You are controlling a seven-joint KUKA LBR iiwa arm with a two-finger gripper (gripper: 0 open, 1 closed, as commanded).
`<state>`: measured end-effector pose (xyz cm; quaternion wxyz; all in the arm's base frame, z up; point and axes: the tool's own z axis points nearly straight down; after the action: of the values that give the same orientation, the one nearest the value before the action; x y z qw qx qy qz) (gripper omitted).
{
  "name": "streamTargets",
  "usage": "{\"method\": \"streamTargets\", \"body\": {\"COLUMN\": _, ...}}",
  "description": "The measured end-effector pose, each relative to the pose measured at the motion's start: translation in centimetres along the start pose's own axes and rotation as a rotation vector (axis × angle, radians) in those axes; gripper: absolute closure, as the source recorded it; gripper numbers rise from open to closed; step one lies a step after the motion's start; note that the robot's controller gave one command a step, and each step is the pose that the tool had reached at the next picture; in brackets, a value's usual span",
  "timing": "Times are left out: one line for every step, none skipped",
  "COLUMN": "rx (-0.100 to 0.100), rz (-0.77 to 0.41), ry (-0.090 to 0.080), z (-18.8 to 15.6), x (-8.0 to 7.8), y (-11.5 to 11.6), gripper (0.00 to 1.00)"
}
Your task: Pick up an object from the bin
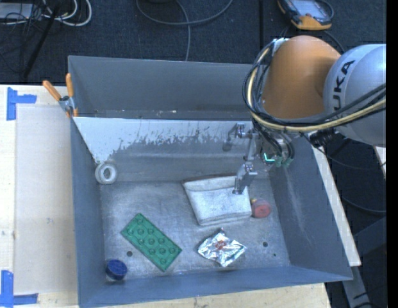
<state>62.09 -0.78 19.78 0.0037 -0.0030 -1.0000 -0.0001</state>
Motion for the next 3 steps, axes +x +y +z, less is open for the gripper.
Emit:
{"method": "streamTargets", "body": {"rx": -0.003, "rz": 0.077, "ry": -0.009, "z": 9.4, "x": -0.3, "y": -0.9, "gripper": 0.0}}
{"method": "streamTargets", "body": {"rx": -0.006, "rz": 0.155, "ry": -0.012, "z": 9.9, "x": 0.4, "y": -1.4, "gripper": 0.0}}
{"method": "streamTargets", "body": {"rx": -0.006, "rz": 0.152, "ry": 0.012, "z": 9.8, "x": 0.8, "y": -1.3, "gripper": 1.0}}
